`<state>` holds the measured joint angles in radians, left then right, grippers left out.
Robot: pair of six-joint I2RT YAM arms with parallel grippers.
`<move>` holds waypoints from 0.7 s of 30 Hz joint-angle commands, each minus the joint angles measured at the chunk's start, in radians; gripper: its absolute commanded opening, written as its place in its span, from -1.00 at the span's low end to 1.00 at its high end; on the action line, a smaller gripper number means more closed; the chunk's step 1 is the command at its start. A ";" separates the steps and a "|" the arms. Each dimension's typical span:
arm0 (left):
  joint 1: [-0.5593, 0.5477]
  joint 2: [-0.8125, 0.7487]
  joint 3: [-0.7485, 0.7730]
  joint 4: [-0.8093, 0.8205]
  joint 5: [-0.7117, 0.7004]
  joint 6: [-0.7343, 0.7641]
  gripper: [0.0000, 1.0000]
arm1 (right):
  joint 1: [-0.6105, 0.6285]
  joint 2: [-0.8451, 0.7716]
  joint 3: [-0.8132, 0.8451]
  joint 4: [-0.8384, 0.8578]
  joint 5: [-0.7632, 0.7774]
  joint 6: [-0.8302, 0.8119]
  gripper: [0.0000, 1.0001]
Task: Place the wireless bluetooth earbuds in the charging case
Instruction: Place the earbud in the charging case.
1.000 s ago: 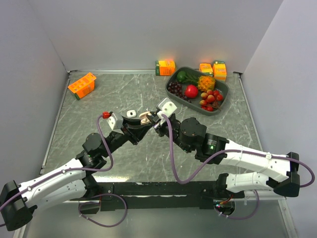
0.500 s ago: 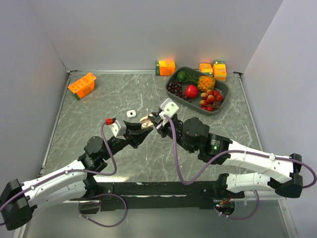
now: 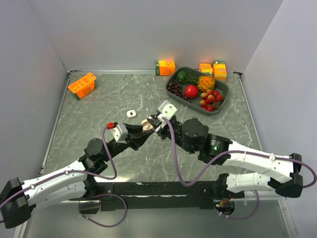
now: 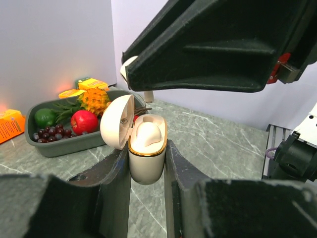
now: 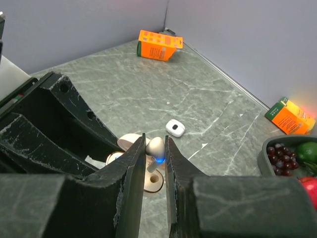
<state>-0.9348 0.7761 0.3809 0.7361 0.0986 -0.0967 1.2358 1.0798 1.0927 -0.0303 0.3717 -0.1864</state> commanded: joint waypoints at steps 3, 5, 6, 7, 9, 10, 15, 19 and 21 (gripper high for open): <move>-0.004 -0.001 0.035 0.010 -0.023 -0.020 -0.98 | 0.011 -0.035 -0.008 -0.005 0.004 -0.021 -1.00; -0.006 0.000 0.041 0.008 -0.025 -0.026 -0.98 | 0.010 -0.037 -0.014 -0.006 0.010 -0.024 -1.00; -0.006 0.002 0.041 0.009 -0.026 -0.028 -0.98 | 0.011 -0.034 -0.019 -0.005 0.016 -0.024 -1.00; -0.006 0.002 0.041 0.011 -0.028 -0.031 -0.98 | 0.011 -0.035 -0.022 -0.003 0.018 -0.027 -1.00; -0.006 0.000 0.044 0.011 -0.028 -0.034 -0.98 | 0.011 -0.031 -0.028 -0.003 0.026 -0.027 -1.00; -0.006 -0.001 0.044 0.009 -0.027 -0.035 -0.98 | 0.010 -0.031 -0.031 0.000 0.024 -0.028 -1.00; -0.006 -0.005 0.052 0.011 -0.025 -0.040 -0.98 | 0.010 -0.023 -0.042 0.010 0.024 -0.028 -1.00; -0.006 -0.006 0.053 0.008 -0.023 -0.041 -0.98 | 0.011 -0.020 -0.042 0.012 0.027 -0.027 -1.00; -0.006 -0.006 0.053 0.011 -0.023 -0.043 -0.98 | 0.011 -0.017 -0.042 0.010 0.029 -0.027 -1.00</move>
<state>-0.9360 0.7765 0.3820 0.7204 0.0811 -0.1223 1.2392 1.0737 1.0542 -0.0483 0.3817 -0.2031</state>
